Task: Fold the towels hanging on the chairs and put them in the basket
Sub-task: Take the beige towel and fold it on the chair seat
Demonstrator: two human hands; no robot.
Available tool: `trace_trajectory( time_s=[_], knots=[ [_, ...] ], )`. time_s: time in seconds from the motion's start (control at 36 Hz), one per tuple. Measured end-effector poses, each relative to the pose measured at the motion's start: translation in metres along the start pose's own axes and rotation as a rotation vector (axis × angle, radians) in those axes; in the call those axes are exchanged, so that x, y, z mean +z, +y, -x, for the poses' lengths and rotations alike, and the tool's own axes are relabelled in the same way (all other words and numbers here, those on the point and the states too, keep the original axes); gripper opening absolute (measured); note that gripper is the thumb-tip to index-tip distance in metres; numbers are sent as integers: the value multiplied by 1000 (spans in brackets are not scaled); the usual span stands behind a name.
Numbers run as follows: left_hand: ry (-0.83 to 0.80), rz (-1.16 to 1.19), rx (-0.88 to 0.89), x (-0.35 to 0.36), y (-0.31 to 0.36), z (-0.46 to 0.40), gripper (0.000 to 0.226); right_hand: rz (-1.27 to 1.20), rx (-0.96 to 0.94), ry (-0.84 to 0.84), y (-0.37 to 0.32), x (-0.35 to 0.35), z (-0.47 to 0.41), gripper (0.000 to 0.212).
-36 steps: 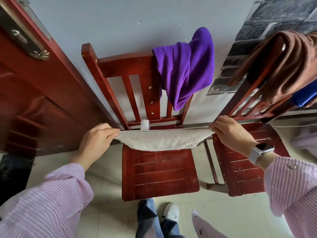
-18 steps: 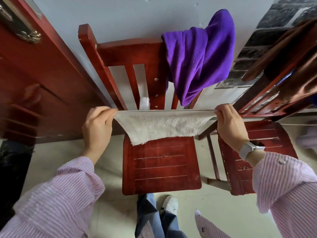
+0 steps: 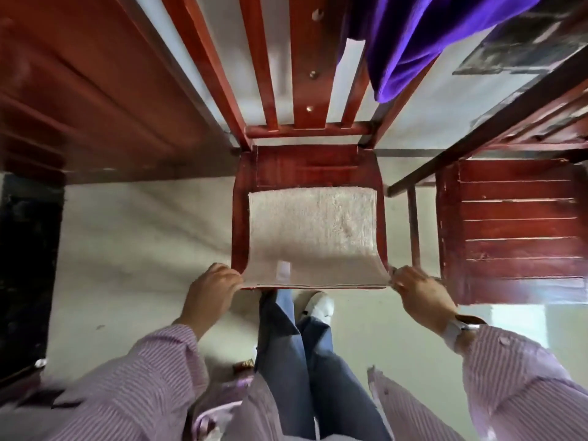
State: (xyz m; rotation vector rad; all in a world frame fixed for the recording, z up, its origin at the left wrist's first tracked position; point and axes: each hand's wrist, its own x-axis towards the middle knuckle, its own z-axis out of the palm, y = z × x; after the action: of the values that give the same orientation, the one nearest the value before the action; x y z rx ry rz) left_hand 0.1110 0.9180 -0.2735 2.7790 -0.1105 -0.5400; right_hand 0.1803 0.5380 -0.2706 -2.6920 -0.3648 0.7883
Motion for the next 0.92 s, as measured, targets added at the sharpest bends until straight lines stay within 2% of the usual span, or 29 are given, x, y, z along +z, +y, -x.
trace_trajectory(
  time_s=[0.03,0.08,0.22,0.39,0.44,0.58,0.69,0.92],
  knots=[
    [-35,34,-58,8,0,-1,12,11,27,-40,-2,7,-1,17],
    [-90,130,-176,24,-2,-5,16,-5,137,-123,-6,16,-3,20],
    [-37,468,-484,28,1,-32,21,-348,370,4,-10,26,-20,18],
    [106,790,-541,21,-3,-76,14,-712,518,148,-9,13,-70,16],
    [173,812,-554,26,-7,-94,15,-770,544,190,-8,12,-89,13],
    [284,737,-549,42,-20,-141,21,-705,463,348,-5,14,-140,22],
    [366,656,-572,54,-27,-165,25,-716,475,374,1,21,-172,15],
    [332,550,-551,77,-40,-189,27,-617,503,398,17,32,-210,22]
  ],
)
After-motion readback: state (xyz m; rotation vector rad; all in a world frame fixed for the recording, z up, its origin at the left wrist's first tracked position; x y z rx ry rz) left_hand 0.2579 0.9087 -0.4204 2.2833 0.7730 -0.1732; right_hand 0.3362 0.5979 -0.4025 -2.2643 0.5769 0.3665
